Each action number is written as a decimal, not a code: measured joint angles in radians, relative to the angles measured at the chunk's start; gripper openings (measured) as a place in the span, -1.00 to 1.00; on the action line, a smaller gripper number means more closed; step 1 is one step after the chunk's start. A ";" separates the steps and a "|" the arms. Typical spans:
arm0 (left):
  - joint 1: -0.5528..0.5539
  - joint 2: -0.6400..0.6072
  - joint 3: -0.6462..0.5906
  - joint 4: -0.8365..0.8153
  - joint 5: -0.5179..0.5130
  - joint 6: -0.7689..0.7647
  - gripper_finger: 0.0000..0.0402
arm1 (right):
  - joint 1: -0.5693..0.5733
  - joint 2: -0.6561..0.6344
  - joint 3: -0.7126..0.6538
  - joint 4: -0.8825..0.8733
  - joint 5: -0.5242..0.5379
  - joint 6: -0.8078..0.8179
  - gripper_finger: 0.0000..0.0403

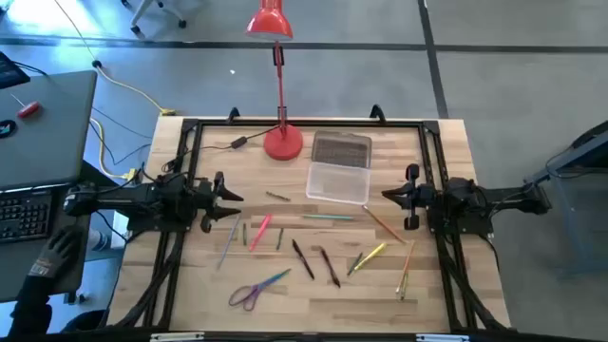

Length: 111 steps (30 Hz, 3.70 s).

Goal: Pick & place school supplies into a supply box

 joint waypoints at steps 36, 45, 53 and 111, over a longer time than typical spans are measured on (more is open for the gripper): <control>0.000 0.000 0.000 0.000 0.000 0.000 0.04 | 0.000 0.000 0.000 0.000 0.000 0.000 -1.00; 0.000 0.000 0.000 0.000 0.000 0.000 0.04 | 0.000 0.000 0.000 0.000 0.000 0.000 -1.00; 0.000 0.000 0.000 0.000 0.000 0.000 0.04 | 0.000 0.000 0.000 0.000 0.000 -0.001 -1.00; 0.000 0.000 -0.001 0.166 -0.197 0.227 0.04 | 0.000 0.000 0.000 0.003 0.013 -0.023 -1.00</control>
